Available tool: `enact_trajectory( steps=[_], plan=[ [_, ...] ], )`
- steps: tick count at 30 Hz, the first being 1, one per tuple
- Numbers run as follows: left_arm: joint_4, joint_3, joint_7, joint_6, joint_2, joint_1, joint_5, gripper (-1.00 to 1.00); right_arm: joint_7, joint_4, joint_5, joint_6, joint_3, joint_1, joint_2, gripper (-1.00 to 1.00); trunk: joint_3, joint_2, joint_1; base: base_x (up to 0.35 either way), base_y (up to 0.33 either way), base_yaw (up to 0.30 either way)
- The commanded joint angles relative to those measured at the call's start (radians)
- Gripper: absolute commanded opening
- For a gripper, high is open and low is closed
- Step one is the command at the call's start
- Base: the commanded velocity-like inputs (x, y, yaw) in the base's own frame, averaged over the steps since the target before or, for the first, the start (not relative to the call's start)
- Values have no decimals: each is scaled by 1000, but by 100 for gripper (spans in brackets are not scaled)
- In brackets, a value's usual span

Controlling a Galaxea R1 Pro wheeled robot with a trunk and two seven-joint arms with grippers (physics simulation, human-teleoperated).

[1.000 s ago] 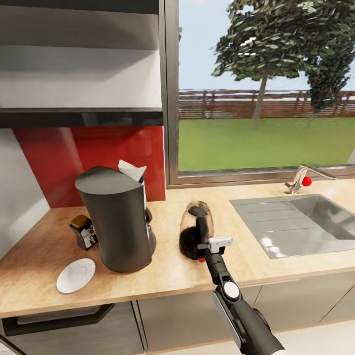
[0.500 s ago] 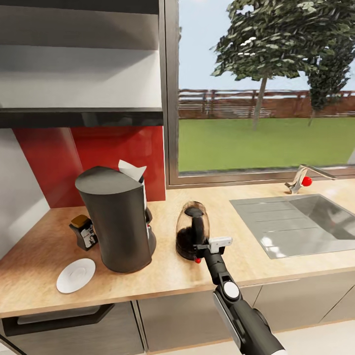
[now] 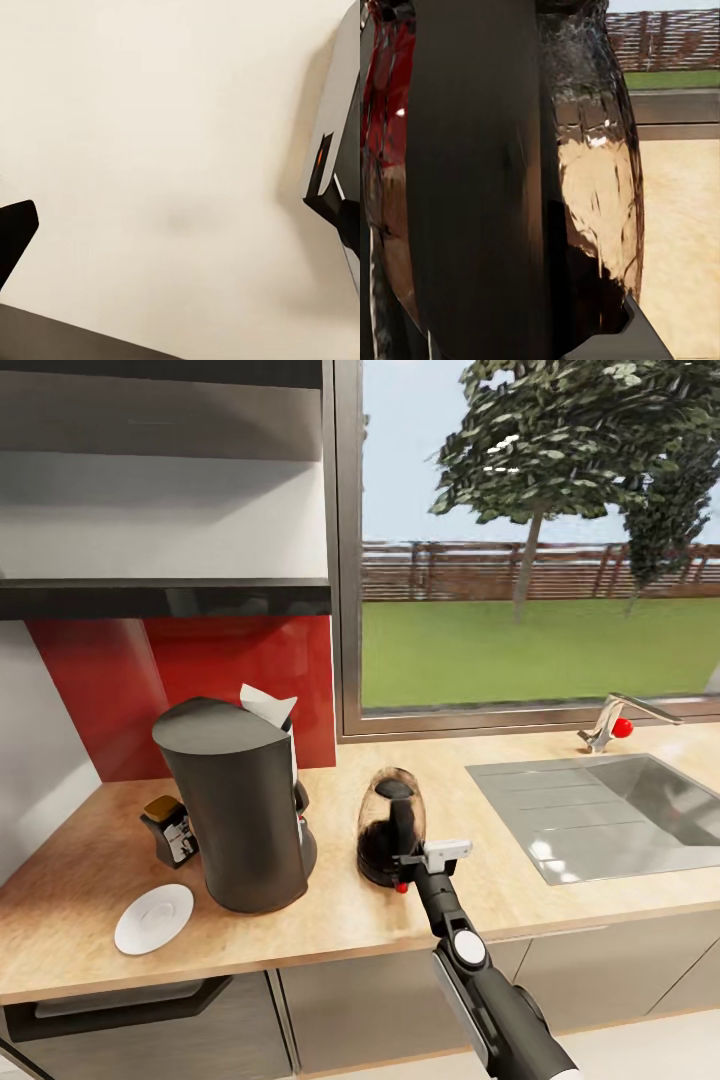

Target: Set up a coffee station on the kitchen countertop: keep the coffee maker on the countertop, move the bottle of coffee from the kitchen shelf to the counter next to the coffee maker, place a paper coffee filter on top of the coffee maker, put the saucer next to the coffee maker with the coffee cup on the saucer, and place the electric kettle next to the coffee maker.

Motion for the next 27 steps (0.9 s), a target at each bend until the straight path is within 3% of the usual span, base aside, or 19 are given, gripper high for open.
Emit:
enact_trajectory(
  steps=[1,7,18,27],
  plan=[
    [1,5,5,-3,0,0,-11,100,-5,0,-2,-3,3,-1,0,-100,-2,-2,1,0,0,0],
    [1,4,5,-3,1,0,-11,100,-5,-19,-3,31,2,-2,2,-100,-2,-2,1,0,0,0],
    [1,0,5,-2,0,0,-11,100,-1,-269,-4,353,2,-3,4,-100,-2,-2,1,0,0,0],
    [1,-1,5,-2,0,0,-11,100,2,-328,-5,391,7,-3,4,-100,-2,-2,1,0,0,0]
  ],
)
